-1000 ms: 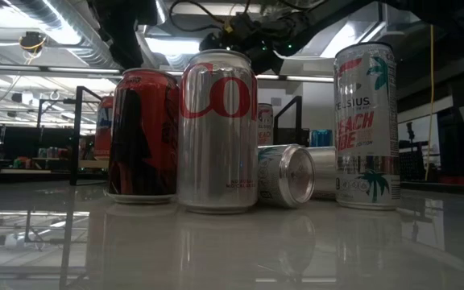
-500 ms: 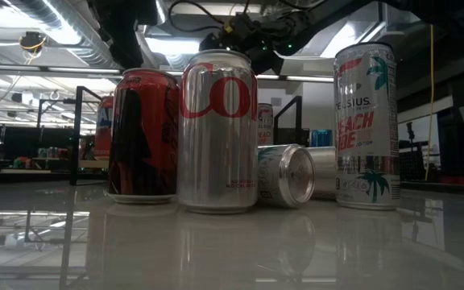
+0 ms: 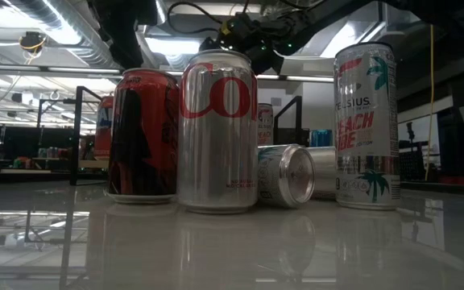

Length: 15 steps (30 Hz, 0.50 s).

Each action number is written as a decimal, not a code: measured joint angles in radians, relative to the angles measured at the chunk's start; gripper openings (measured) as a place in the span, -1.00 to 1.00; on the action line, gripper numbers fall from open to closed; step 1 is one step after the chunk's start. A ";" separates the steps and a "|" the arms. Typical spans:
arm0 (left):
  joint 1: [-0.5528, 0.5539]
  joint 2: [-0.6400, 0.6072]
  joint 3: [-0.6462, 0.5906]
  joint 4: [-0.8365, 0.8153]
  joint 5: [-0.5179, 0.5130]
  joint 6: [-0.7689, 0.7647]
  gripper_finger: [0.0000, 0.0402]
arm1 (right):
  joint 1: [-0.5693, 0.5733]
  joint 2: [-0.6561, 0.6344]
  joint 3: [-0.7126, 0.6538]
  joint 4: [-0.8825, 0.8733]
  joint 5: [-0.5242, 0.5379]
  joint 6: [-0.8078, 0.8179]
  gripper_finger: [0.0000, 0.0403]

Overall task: Place canned beverage on shelf
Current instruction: Put the blue soda can on the shelf

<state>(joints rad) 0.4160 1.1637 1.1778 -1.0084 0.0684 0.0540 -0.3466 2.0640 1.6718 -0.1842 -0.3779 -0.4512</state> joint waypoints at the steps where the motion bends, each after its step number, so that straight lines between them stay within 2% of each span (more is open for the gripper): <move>1: 0.000 0.000 0.000 0.000 0.000 0.000 0.75 | 0.000 0.000 0.000 -0.001 0.000 0.000 0.42; 7: 0.000 0.000 -0.001 0.000 0.000 0.000 0.75 | 0.000 0.000 0.001 -0.004 -0.003 0.001 0.18; 15: 0.000 0.000 -0.001 0.000 0.000 0.000 0.75 | 0.000 -0.005 0.001 -0.008 0.002 0.023 0.14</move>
<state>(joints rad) 0.4156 1.1637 1.1770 -1.0088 0.0683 0.0544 -0.3466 2.0591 1.6726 -0.1923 -0.3760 -0.4287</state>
